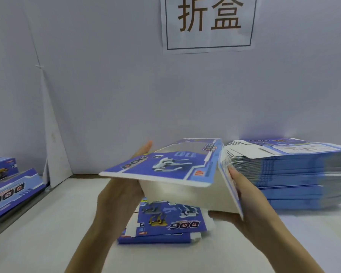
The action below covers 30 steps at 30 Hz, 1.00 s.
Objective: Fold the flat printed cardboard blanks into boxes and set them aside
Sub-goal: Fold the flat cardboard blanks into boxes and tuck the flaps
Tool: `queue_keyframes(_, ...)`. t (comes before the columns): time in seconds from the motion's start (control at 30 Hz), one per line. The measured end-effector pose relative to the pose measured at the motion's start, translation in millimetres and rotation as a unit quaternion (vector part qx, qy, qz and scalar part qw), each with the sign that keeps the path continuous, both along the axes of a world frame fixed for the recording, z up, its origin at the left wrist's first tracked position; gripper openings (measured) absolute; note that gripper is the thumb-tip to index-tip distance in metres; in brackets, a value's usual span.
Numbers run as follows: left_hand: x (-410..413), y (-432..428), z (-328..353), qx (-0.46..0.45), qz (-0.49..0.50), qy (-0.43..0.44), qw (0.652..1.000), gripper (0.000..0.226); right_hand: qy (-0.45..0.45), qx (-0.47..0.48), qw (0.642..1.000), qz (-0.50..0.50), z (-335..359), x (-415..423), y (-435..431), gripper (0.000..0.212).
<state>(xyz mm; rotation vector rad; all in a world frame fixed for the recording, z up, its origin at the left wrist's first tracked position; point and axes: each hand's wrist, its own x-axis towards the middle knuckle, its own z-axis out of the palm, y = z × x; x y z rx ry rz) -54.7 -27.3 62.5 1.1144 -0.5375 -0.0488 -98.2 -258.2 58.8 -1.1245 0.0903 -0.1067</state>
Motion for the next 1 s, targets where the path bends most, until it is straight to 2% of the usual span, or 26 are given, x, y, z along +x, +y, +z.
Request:
queue_keyframes(0.03,-2.0,-0.5,1.6,0.026,-0.008,-0.026,0.999,0.105,0.001,-0.028,1.000,0.001,-0.1,-2.4,-0.8,0.042)
queue_keyframes(0.07,-7.4,-1.7,5.0,0.089,-0.006,-0.079,0.993,0.101,-0.002,-0.046,0.999,0.016,2.0,-3.1,-1.6,0.039)
queue_keyframes(0.1,-12.3,-1.0,6.9,0.174,0.007,-0.131,0.976,0.100,0.001,-0.059,0.997,0.043,6.4,-4.5,-0.8,0.039)
queue_keyframes(0.17,-18.1,-1.9,9.2,0.304,0.029,-0.181,0.935,0.108,0.027,-0.095,0.990,0.098,11.0,-8.4,1.2,0.056)
queue_keyframes(0.23,-22.3,-8.5,11.8,0.346,0.046,-0.228,0.909,0.119,0.050,-0.154,0.978,0.132,15.8,-13.0,5.6,0.063)
queue_keyframes(0.3,-23.0,-15.4,15.0,0.308,0.118,-0.246,0.911,0.115,0.039,-0.232,0.966,0.111,18.6,-17.0,10.4,0.050)
queue_keyframes(0.37,-23.3,-19.7,17.4,0.241,0.168,-0.236,0.926,0.100,-0.008,-0.291,0.956,0.024,18.6,-18.3,10.5,0.048)
queue_keyframes(0.43,-22.5,-19.4,18.9,0.195,0.151,-0.167,0.955,0.086,-0.101,-0.299,0.946,-0.075,17.3,-15.9,5.8,0.034)
queue_keyframes(0.47,-22.6,-18.2,19.5,0.173,0.125,-0.132,0.968,0.080,-0.151,-0.306,0.936,-0.090,19.7,-17.7,4.8,0.030)
queue_keyframes(0.53,-25.6,-17.5,22.3,0.148,0.069,-0.061,0.985,0.064,-0.229,-0.338,0.910,-0.075,19.2,-20.8,-1.6,0.058)
queue_keyframes(0.6,-30.5,-21.5,24.1,0.108,-0.006,0.032,0.994,0.046,-0.279,-0.334,0.899,-0.050,21.3,-26.6,-2.7,0.069)
queue_keyframes(0.67,-32.1,-29.1,25.1,0.096,-0.058,0.085,0.990,0.037,-0.310,-0.319,0.895,-0.021,20.8,-29.1,-2.5,0.079)
queue_keyframes(0.77,-37.0,-31.2,24.4,0.118,-0.064,0.070,0.988,0.035,-0.322,-0.328,0.887,-0.050,20.9,-29.5,-2.1,0.079)
queue_keyframes(0.83,-37.5,-31.0,22.2,0.129,-0.056,0.054,0.989,0.060,-0.339,-0.326,0.879,-0.081,22.2,-29.6,-1.9,0.075)
queue_keyframes(0.9,-38.1,-31.5,21.4,0.094,-0.029,0.070,0.993,0.087,-0.387,-0.305,0.867,-0.078,22.8,-31.1,-2.3,0.068)
queue_keyframes(1.0,-46.4,-32.0,17.8,0.096,-0.040,0.039,0.994,0.074,-0.415,-0.291,0.860,-0.064,23.3,-33.7,-3.2,0.057)
